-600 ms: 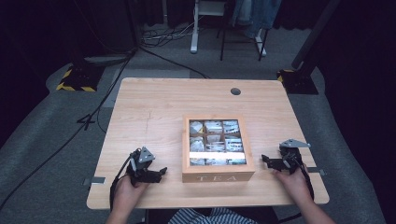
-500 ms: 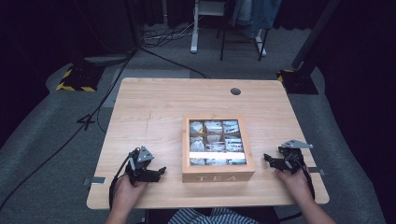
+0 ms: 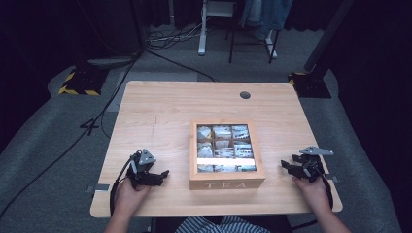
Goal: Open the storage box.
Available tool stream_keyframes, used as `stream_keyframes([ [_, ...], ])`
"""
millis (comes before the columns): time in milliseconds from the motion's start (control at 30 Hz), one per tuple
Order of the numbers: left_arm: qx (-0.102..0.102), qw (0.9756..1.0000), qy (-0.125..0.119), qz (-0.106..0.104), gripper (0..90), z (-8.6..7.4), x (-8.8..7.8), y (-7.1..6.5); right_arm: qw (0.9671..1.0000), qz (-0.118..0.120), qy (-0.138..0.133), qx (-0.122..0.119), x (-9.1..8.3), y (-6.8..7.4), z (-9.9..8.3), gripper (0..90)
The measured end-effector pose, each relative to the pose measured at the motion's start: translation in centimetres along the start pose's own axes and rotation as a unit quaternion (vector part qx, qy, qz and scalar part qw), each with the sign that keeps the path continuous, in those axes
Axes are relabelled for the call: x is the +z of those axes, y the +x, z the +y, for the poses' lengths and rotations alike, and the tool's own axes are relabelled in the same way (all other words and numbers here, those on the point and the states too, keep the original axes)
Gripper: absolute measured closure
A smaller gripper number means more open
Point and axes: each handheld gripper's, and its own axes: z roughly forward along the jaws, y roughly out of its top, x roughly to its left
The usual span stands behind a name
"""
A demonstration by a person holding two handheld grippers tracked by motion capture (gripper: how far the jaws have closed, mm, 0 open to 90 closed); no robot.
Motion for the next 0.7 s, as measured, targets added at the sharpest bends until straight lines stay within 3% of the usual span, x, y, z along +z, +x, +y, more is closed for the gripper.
stream_keyframes([
  [67,0.0,1.0,0.0,0.0,16.7,0.0,0.0,0.0,0.9999,0.004,-0.014,-0.004,-0.5,0.0,0.2,39.5],
  [200,0.0,1.0,0.0,0.0,16.7,0.0,0.0,0.0,0.9985,0.038,-0.032,0.025,-1.2,0.0,0.4,38.4],
  [433,0.0,1.0,0.0,0.0,16.7,0.0,0.0,0.0,0.9983,0.028,-0.05,0.005,-2.4,0.6,1.0,37.9],
  [700,-0.001,1.0,0.001,0.001,16.7,0.0,0.0,0.0,0.9971,0.041,-0.063,-0.014,-3.8,1.9,1.8,38.2],
])
